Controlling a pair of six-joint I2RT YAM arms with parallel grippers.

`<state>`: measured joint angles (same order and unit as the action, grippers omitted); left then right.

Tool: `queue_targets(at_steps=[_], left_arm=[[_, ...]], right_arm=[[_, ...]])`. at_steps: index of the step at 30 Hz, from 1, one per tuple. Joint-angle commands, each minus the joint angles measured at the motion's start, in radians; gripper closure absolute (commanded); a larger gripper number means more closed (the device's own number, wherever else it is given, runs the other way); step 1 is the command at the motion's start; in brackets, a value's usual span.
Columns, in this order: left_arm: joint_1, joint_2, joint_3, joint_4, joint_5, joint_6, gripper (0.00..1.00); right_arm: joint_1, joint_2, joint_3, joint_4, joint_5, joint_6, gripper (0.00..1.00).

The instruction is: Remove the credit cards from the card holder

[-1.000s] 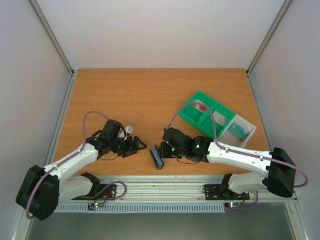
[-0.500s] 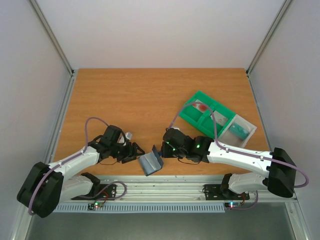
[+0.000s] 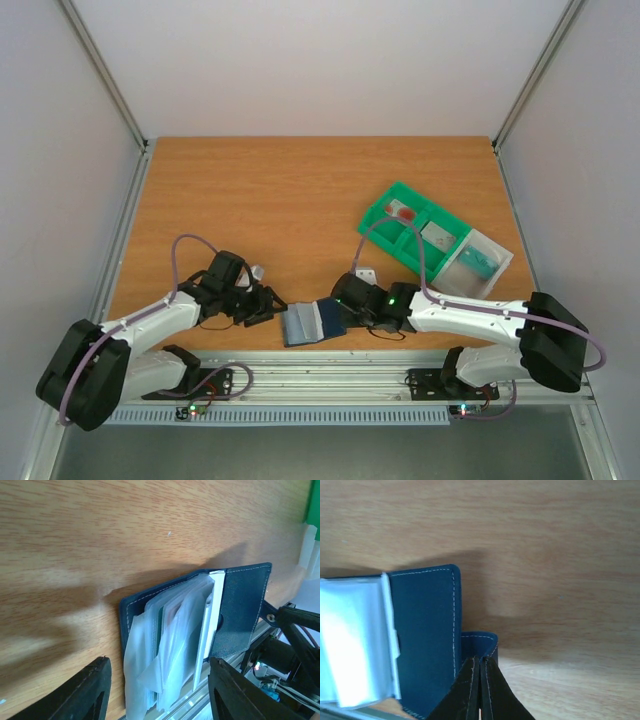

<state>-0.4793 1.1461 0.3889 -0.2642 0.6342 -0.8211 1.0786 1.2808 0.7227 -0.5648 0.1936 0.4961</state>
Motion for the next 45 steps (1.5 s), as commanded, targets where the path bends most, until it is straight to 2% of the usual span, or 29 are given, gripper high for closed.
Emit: queue_targets(at_steps=[1, 16, 21, 26, 29, 36, 45], left_arm=[[-0.005, 0.015, -0.023, 0.032, -0.012, 0.008, 0.47], [-0.005, 0.165, -0.023, 0.198, -0.011, -0.023, 0.59], [-0.006, 0.227, -0.034, 0.345, 0.057, -0.080, 0.76], [-0.006, 0.231, -0.024, 0.408, 0.123, -0.135, 0.95], [-0.007, 0.216, -0.027, 0.427, 0.135, -0.160, 0.99], [-0.007, 0.178, -0.042, 0.441, 0.143, -0.194, 1.00], [-0.008, 0.174, -0.058, 0.472, 0.155, -0.228, 1.00]], right_arm=[[-0.008, 0.032, -0.038, 0.026, 0.048, 0.029, 0.99], [-0.008, 0.057, -0.060, 0.053, 0.055, 0.039, 0.99], [-0.008, 0.061, -0.056, 0.053, 0.042, 0.039, 0.99], [-0.009, 0.024, -0.006, -0.033, 0.055, 0.035, 0.85], [-0.008, -0.010, 0.048, -0.090, 0.048, 0.001, 0.75], [-0.006, -0.038, 0.172, -0.170, -0.007, -0.058, 0.62], [0.019, 0.082, 0.239, -0.022, -0.174, -0.063, 0.54]])
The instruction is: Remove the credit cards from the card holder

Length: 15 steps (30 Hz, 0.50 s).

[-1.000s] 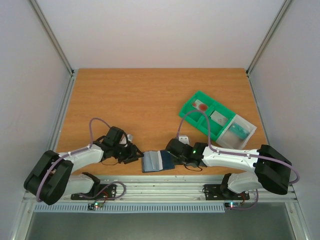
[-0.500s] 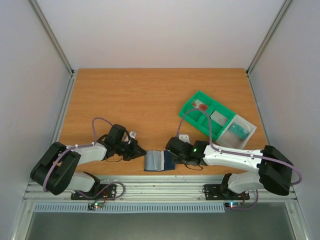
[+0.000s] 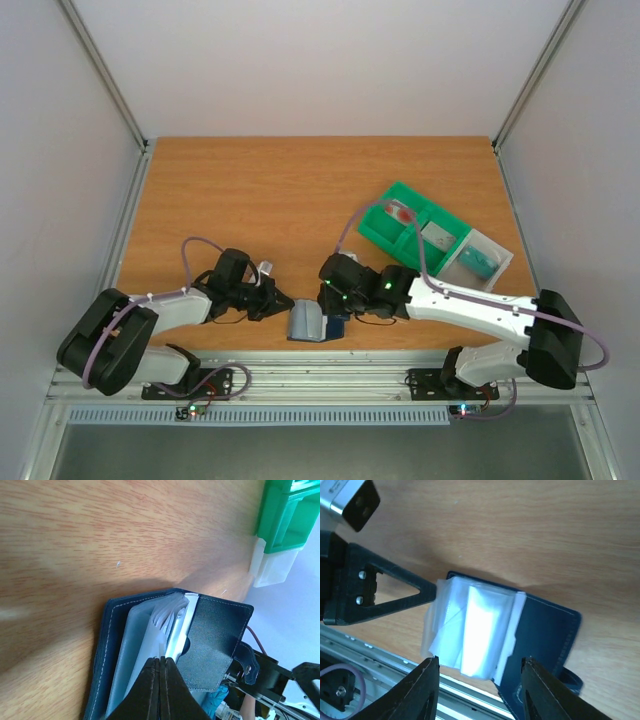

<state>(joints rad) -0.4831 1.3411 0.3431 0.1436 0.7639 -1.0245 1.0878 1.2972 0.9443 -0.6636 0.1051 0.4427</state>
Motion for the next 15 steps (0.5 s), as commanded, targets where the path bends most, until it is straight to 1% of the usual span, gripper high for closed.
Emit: queue_targets(at_steps=[1, 2, 6, 11, 15], left_arm=[[-0.005, -0.023, -0.011, 0.063, 0.024, -0.027, 0.99], [-0.005, -0.025, -0.010, 0.058, 0.021, -0.029, 0.98], [-0.005, -0.028, -0.017, 0.052, 0.007, -0.030, 0.98], [-0.006, -0.033, -0.027, 0.066, 0.011, -0.045, 1.00], [-0.006, -0.064, -0.032, 0.075, 0.016, -0.069, 1.00]], right_arm=[[0.011, 0.088, 0.014, 0.101, -0.109, -0.012, 0.53], [0.011, 0.114, 0.013, 0.127, -0.138, -0.020, 0.51], [0.011, 0.223, 0.020, 0.164, -0.159, -0.019, 0.48], [0.011, 0.272, -0.023, 0.233, -0.144, -0.007, 0.41], [0.011, 0.287, -0.068, 0.278, -0.143, -0.009, 0.41]])
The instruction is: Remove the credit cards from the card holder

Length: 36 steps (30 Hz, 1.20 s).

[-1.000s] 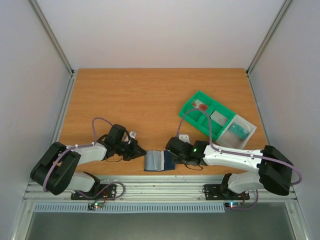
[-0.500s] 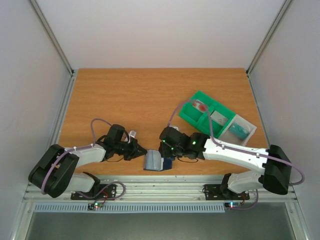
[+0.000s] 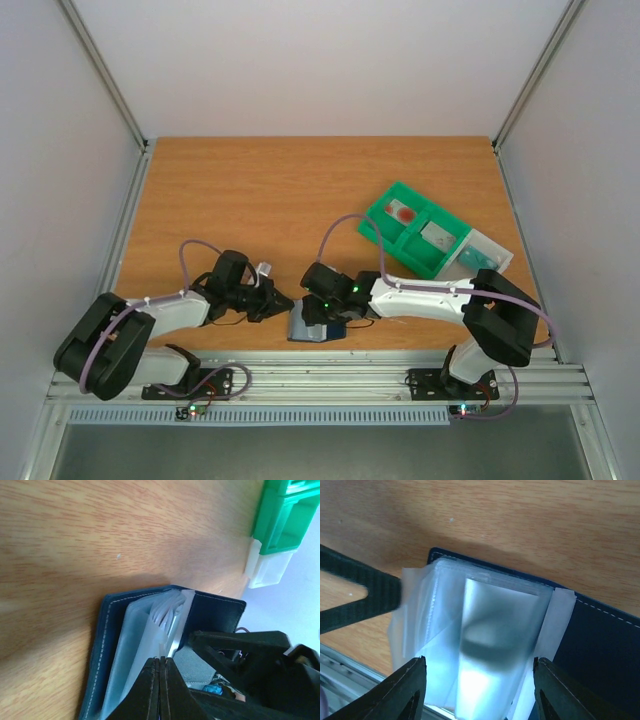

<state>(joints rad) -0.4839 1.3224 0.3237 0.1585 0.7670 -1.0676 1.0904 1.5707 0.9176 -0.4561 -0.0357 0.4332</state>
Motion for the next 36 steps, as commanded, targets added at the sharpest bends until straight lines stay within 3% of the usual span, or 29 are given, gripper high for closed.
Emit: queue_targets(at_steps=[1, 10, 12, 18, 29, 36], left_arm=[[-0.005, -0.055, -0.012, 0.058, 0.016, -0.034, 1.00], [-0.005, -0.142, 0.020, -0.104, -0.039, 0.008, 0.98], [-0.005, -0.157, 0.031, -0.150, -0.060, 0.030, 0.92], [-0.005, -0.228, 0.073, -0.324, -0.134, 0.087, 0.61], [-0.007, -0.187, 0.048, -0.141, -0.050, 0.060, 0.44], [-0.007, -0.114, 0.041, -0.055, -0.027, 0.050, 0.37]], right_arm=[[0.009, 0.013, -0.055, 0.083, -0.005, 0.001, 0.42], [0.007, 0.007, -0.166, 0.209, 0.067, 0.004, 0.45], [0.006, -0.001, -0.187, 0.236, 0.067, 0.010, 0.52], [0.006, -0.023, -0.222, 0.278, 0.074, -0.002, 0.66], [0.005, -0.043, -0.273, 0.397, 0.046, 0.008, 0.72], [0.006, -0.045, -0.279, 0.407, 0.016, 0.012, 0.70]])
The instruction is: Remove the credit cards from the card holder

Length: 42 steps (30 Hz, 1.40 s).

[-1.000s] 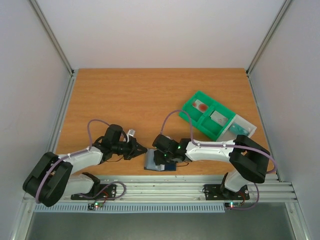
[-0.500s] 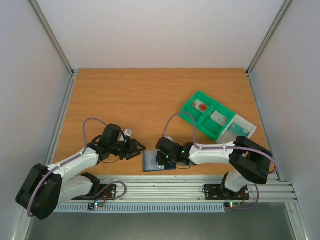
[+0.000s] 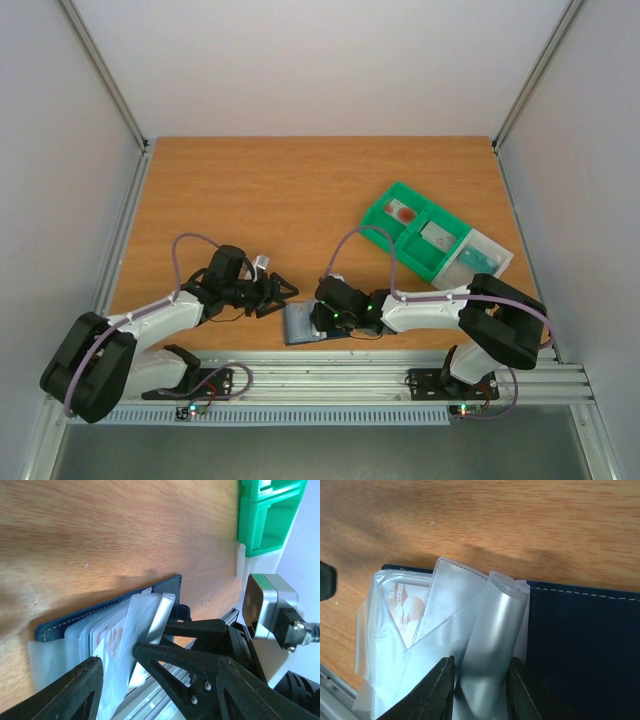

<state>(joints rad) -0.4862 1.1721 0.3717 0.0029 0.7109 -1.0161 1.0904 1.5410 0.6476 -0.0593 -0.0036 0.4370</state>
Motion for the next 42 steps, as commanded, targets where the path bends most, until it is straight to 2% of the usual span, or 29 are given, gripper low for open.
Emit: queue_targets(at_steps=[1, 4, 7, 9, 11, 14, 19, 25, 35, 42], left_arm=[[-0.005, 0.047, 0.003, 0.087, 0.033, 0.005, 0.37], [-0.001, 0.040, 0.015, 0.035, -0.003, 0.023, 0.37], [0.016, -0.017, 0.001, 0.018, -0.048, -0.013, 0.36], [0.030, -0.046, 0.014, -0.057, -0.061, -0.001, 0.36], [0.037, -0.066, 0.028, -0.122, -0.070, 0.020, 0.37], [0.038, -0.074, 0.032, -0.171, -0.063, 0.046, 0.43], [0.030, -0.032, 0.033, -0.163, -0.016, 0.076, 0.53], [-0.009, 0.005, 0.032, -0.110, -0.018, 0.047, 0.60], [-0.020, 0.051, 0.017, -0.029, -0.033, -0.001, 0.60], [-0.024, 0.073, 0.007, 0.028, -0.036, -0.035, 0.65]], right_arm=[[0.007, -0.020, -0.002, -0.005, -0.012, 0.005, 0.64], [0.009, -0.043, 0.044, -0.102, 0.024, -0.001, 0.51], [0.014, -0.058, 0.096, -0.212, 0.065, -0.002, 0.49], [0.021, -0.056, 0.127, -0.258, 0.075, -0.003, 0.48], [0.031, -0.046, 0.162, -0.296, 0.086, -0.006, 0.49], [0.041, -0.027, 0.203, -0.333, 0.087, -0.005, 0.53], [0.042, -0.016, 0.200, -0.357, 0.130, 0.017, 0.60], [0.042, -0.037, 0.147, -0.318, 0.136, 0.043, 0.62], [0.042, -0.050, 0.110, -0.291, 0.151, 0.054, 0.66], [0.042, -0.054, 0.094, -0.276, 0.152, 0.055, 0.70]])
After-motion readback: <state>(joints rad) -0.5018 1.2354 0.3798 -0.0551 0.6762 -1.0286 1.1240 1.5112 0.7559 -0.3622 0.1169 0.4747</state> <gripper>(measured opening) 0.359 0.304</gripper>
